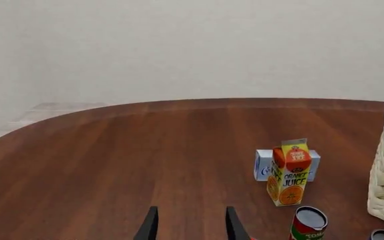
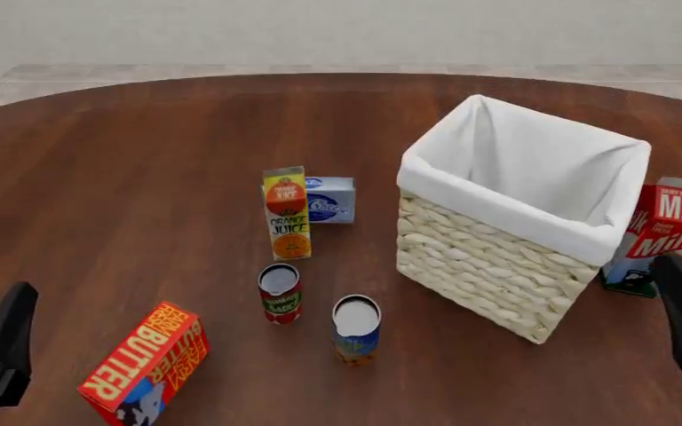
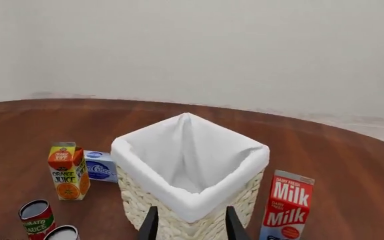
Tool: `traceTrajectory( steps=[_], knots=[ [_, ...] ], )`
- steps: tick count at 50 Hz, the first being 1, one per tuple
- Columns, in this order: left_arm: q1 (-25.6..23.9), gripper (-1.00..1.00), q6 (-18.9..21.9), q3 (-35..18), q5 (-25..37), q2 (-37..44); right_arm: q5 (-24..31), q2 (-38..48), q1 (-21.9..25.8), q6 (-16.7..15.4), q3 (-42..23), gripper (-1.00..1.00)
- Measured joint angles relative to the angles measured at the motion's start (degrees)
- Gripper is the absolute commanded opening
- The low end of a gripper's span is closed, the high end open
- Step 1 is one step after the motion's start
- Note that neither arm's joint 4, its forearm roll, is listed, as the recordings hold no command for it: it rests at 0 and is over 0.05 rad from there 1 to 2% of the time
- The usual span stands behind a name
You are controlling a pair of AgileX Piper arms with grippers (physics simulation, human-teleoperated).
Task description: Pick up the tomato sauce, and put it in the basket.
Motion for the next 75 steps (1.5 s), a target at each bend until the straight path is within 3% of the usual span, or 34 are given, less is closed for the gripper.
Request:
traceTrajectory(
  steps=[21, 47, 59, 75],
  knots=[
    [0.06, 1.00, 0.03, 0.12, -0.01, -0.11, 2.98, 15.23, 11.63, -0.45, -13.99, 1.00],
    [0.07, 1.00, 0.05, 0.06, -0.10, 0.04, 12.73, 42.50, 28.01, 0.24, -35.88, 1.00],
    [0.08, 1.00, 0.06, 0.04, -0.03, -0.02, 14.76, 54.26, 31.21, -0.50, -43.25, 1.00],
    [0.08, 1.00, 0.06, 0.09, 0.01, -0.09, 14.26, 67.57, 32.78, -1.07, -48.06, 1.00]
  ],
)
